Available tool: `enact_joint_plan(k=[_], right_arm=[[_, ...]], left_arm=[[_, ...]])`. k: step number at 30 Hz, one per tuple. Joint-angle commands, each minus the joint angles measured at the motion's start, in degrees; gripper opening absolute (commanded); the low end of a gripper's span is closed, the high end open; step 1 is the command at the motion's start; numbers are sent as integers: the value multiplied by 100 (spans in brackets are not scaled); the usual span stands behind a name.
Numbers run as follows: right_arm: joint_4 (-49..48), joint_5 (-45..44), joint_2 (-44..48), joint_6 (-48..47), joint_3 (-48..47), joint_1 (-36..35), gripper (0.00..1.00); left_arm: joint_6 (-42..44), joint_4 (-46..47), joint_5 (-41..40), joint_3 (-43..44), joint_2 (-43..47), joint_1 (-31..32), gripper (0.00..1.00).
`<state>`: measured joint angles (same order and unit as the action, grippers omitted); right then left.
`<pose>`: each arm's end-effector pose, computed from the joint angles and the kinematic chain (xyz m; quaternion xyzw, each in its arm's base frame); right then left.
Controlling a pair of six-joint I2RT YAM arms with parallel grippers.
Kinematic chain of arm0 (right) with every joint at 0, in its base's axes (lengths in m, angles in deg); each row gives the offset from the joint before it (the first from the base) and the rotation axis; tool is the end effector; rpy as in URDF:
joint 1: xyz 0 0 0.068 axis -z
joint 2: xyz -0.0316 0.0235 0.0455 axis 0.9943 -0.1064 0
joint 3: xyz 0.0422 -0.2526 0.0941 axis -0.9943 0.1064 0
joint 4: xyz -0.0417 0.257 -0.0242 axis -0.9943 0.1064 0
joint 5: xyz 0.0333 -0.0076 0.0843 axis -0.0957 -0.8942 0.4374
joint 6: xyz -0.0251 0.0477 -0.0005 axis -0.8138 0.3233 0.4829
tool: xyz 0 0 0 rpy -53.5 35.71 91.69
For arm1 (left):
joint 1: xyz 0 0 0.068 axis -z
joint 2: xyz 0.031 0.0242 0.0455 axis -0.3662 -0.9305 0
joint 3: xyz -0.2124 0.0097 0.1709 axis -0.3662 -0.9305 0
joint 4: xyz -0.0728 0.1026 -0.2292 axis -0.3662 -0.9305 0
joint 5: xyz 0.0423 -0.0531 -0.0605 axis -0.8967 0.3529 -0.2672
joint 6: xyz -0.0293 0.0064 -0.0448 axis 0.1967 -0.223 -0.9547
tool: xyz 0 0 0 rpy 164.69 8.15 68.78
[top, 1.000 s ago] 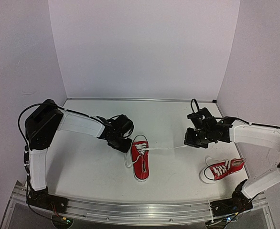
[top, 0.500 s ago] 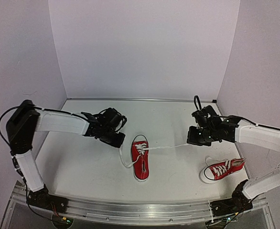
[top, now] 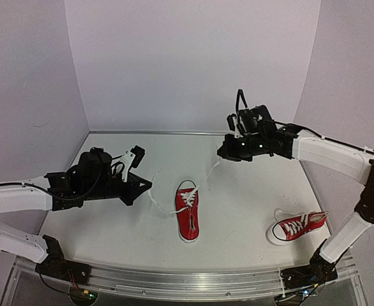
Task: Tie the shoes
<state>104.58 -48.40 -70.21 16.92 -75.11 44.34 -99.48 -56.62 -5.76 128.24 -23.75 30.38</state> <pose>0.2787 0.2374 0.3112 -0.1196 0.8793 0.3142 0.3373 0.1540 -0.1981 0.2572 0.2995 0.7964 -0.2902 0.4380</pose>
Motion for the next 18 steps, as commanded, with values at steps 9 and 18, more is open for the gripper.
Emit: enact_joint_plan(k=[9, 18], right_arm=[[-666, 1884, -3053, 374, -3471, -1113, 2], [-642, 2029, -2873, 332, -2989, -1058, 64]], left_arm=[[547, 1057, 291, -835, 1005, 419, 0], [706, 968, 316, -937, 1267, 426, 0]])
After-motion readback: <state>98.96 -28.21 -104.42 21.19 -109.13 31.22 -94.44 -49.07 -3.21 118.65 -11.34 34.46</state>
